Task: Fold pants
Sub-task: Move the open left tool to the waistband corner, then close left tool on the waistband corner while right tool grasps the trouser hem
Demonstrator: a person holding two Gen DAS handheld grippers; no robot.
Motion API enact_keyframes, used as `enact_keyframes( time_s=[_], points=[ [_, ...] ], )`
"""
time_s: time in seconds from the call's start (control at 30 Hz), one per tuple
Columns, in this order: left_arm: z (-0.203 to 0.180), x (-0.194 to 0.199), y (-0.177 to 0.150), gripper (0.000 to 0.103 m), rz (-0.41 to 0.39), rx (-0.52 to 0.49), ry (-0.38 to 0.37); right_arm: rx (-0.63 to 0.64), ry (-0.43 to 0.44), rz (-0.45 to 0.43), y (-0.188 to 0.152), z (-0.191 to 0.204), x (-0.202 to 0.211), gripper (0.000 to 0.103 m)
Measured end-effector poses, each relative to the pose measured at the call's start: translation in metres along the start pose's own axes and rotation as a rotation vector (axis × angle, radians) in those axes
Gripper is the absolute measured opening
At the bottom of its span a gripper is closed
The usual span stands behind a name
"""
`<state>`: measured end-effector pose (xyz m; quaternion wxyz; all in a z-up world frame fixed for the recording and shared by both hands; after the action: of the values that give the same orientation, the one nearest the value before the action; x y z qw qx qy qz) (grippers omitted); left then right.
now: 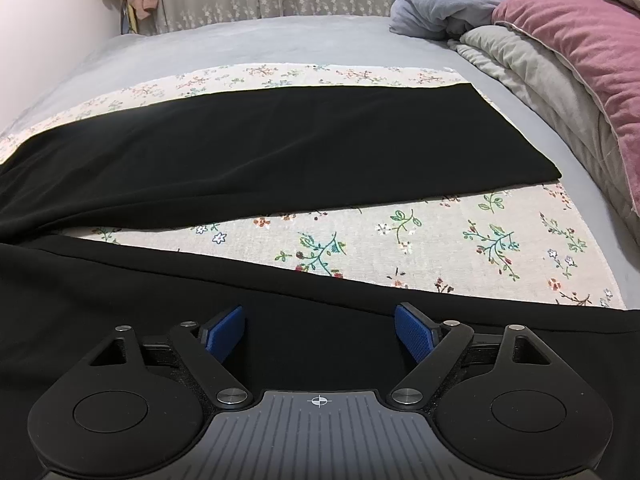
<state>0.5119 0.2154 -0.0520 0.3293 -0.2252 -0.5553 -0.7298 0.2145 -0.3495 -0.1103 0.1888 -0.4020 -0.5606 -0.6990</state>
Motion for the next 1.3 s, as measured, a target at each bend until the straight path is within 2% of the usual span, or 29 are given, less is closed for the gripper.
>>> enact_keyframes(
  time_s=[0.13,0.23,0.33,0.4,0.43,0.47,0.57,0.63,0.77,0.87,0.9,1.0,1.03,1.1,1.17,1.23,1.3],
  points=[
    [0.031,-0.026,0.000,0.098,0.067,0.157,-0.026,-0.039,0.033,0.002,0.001,-0.006,0.000,0.085],
    [0.028,-0.039,-0.004,0.098,0.079,0.170,-0.059,-0.062,0.046,0.000,0.003,-0.009,-0.001,0.085],
    [0.021,-0.052,-0.006,0.094,0.096,0.171,-0.048,-0.062,0.049,-0.004,0.004,-0.009,-0.003,0.085],
    [0.017,-0.056,-0.004,0.077,0.090,0.188,-0.075,-0.071,0.053,-0.011,0.007,-0.012,-0.004,0.085],
    [0.015,-0.056,-0.002,0.058,0.071,0.198,-0.101,-0.084,0.060,-0.015,0.009,-0.014,-0.004,0.085],
    [0.011,-0.054,-0.002,0.045,0.063,0.199,-0.115,-0.103,0.072,-0.020,0.013,-0.019,-0.003,0.085],
    [0.001,-0.050,-0.001,0.024,0.054,0.183,-0.118,-0.197,0.094,-0.071,0.039,-0.047,-0.002,0.083],
    [0.000,-0.041,-0.001,0.021,0.030,0.180,-0.110,-0.293,0.102,-0.102,0.063,-0.075,-0.007,0.083],
    [0.006,-0.026,0.005,0.021,-0.019,0.171,-0.109,-0.564,0.184,-0.129,0.116,-0.133,-0.032,0.080],
    [0.007,-0.024,0.012,0.021,-0.023,0.170,-0.103,-0.632,0.128,-0.181,0.166,-0.174,-0.054,0.076],
    [0.005,-0.024,0.013,0.021,-0.018,0.166,-0.093,-0.653,0.124,-0.182,0.180,-0.184,-0.064,0.072],
    [0.000,-0.030,0.012,0.021,0.010,0.146,-0.065,-0.721,0.166,-0.130,0.220,-0.197,-0.102,0.049],
    [0.000,-0.031,0.011,0.021,0.012,0.139,-0.059,-0.716,0.152,-0.104,0.231,-0.197,-0.114,0.045],
    [0.000,-0.029,0.010,0.021,0.003,0.133,-0.055,-0.695,0.059,-0.043,0.249,-0.197,-0.135,0.046],
    [0.002,-0.029,0.008,0.021,0.003,0.143,-0.061,-0.677,-0.032,-0.012,0.258,-0.200,-0.150,0.051],
    [0.001,-0.030,0.006,0.021,0.007,0.155,-0.059,-0.632,-0.139,0.067,0.262,-0.201,-0.172,0.053],
    [-0.001,-0.030,0.003,0.020,-0.001,0.140,-0.043,-0.563,-0.180,0.084,0.263,-0.194,-0.187,0.058]
  ],
)
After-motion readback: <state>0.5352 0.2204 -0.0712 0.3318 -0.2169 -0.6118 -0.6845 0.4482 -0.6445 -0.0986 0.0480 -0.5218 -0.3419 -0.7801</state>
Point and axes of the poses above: each gripper's, at about its wrist camera, not at the fingertips, and x roughly against the way its jaws point, z to its left, y to its top, the point moved 7 cm from there along -x, roughly the way its jaws point, and after that the axes turned 4 degrees about z, right-handed, at the moved point
